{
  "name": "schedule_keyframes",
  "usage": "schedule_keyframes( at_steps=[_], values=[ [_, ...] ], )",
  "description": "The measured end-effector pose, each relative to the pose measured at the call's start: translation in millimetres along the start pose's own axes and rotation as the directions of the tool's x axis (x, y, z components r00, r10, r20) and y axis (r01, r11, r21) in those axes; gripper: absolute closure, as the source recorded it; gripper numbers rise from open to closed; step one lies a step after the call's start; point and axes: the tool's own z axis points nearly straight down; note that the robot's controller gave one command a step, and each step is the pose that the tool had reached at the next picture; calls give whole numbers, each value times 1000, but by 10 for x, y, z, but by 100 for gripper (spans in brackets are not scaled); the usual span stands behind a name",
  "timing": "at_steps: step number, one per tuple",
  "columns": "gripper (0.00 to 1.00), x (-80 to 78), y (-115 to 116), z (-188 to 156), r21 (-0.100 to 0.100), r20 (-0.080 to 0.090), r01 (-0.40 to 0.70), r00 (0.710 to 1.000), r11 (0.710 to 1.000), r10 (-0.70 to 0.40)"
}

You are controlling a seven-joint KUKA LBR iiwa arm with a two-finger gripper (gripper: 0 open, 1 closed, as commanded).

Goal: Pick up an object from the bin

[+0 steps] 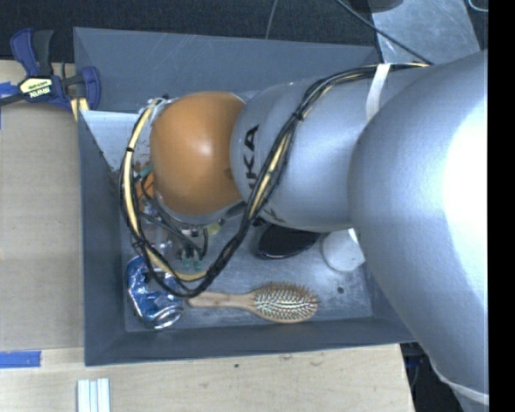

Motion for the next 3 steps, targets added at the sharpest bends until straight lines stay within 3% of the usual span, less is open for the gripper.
schedule_keyframes(
  at_steps=[1,2,3],
  values=[
    [0,-557,-784,591,4,-7,-15,1000,1000,15],
    [0,-774,-1719,198,7,1,-87,996,996,87],
    [0,-649,-2314,740,7,5,-82,997,997,82]
  ],
)
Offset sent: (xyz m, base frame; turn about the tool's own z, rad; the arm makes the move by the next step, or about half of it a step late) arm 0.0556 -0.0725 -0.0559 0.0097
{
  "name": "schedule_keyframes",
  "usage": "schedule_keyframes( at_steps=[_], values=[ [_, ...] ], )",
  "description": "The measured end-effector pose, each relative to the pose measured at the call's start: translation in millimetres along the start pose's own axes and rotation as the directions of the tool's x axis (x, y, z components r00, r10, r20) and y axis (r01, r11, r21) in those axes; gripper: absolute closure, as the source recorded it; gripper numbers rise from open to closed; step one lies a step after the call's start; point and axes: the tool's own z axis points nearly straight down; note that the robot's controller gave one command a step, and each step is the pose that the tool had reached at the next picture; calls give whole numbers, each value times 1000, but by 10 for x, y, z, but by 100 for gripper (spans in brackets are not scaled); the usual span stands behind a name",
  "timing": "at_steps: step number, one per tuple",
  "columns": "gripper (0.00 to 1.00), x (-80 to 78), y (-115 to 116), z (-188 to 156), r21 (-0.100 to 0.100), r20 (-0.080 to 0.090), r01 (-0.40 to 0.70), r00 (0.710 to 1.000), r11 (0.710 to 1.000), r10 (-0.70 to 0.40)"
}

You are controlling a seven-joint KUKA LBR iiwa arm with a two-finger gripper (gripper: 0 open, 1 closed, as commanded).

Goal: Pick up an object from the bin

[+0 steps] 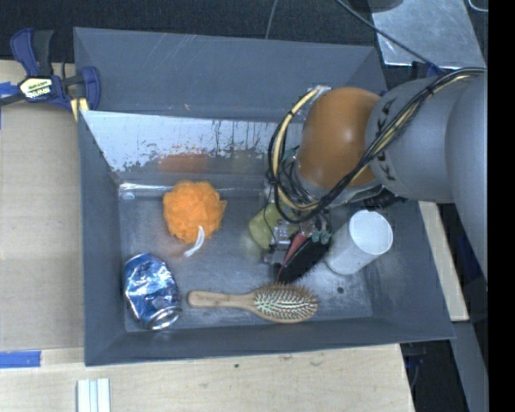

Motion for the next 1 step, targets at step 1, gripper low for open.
schedule_keyframes(
  at_steps=[1],
  values=[
    [0,108,-291,-29,-6,6,-36,999,999,36]
  ],
)
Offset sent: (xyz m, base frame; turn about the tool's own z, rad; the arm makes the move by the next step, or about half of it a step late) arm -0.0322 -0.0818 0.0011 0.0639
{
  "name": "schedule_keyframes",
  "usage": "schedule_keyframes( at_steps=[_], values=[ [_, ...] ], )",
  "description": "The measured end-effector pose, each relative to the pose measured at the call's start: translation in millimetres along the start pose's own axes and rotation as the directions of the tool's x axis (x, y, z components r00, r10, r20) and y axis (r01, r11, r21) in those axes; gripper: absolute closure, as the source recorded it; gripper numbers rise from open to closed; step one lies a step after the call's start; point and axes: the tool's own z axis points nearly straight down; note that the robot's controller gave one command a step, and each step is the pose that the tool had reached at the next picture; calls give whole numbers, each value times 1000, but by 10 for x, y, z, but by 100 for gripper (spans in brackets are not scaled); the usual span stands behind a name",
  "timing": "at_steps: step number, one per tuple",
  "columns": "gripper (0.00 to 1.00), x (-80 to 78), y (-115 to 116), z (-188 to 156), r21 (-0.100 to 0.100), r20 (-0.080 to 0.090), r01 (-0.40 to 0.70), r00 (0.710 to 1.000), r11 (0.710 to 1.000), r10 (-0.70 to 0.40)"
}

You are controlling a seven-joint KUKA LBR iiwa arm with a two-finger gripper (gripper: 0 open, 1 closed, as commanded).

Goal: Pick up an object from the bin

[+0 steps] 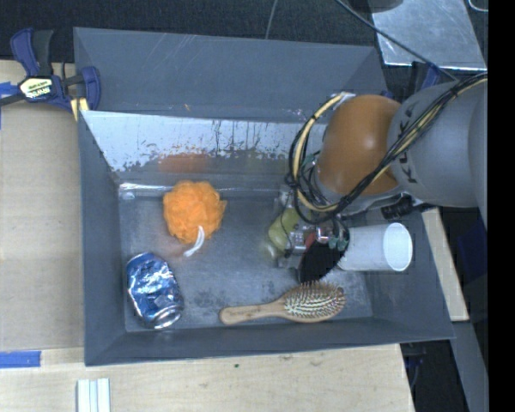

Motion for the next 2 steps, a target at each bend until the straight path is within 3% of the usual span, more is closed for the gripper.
schedule_keyframes(
  at_steps=[2],
  values=[
    [0,13,-63,5,-6,3,2,1000,1000,-2]
  ],
)
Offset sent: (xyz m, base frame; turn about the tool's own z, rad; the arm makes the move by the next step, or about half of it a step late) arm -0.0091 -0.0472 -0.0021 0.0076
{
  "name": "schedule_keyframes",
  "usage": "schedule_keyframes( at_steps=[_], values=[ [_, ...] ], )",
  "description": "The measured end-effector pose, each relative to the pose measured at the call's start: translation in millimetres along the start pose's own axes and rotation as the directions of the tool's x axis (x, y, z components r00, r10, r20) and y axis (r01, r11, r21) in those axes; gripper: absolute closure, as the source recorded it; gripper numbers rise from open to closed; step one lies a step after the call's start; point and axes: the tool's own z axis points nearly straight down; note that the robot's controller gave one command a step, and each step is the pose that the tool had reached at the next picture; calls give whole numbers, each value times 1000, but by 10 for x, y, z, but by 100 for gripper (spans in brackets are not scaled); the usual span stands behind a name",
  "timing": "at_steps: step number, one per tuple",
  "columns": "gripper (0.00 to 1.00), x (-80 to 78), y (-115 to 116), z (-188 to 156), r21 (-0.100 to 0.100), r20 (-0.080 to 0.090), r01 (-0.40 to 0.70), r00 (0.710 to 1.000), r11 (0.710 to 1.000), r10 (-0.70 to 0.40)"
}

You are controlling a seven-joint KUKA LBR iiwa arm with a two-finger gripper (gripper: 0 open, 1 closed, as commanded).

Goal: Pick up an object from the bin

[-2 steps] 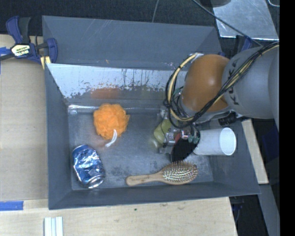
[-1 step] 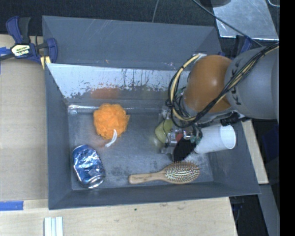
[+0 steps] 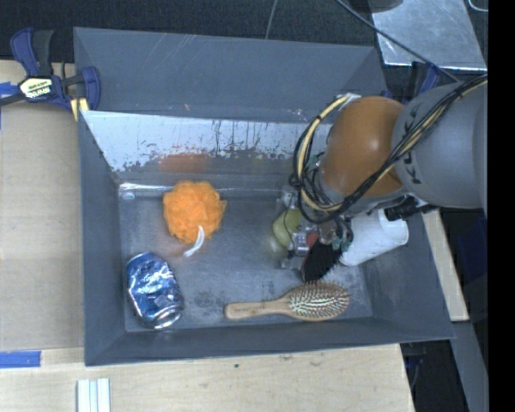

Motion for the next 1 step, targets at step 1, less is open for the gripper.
schedule_keyframes(
  at_steps=[1],
  values=[
    [0,-19,-57,3,-6,1,9,1000,1000,-9]
  ],
)
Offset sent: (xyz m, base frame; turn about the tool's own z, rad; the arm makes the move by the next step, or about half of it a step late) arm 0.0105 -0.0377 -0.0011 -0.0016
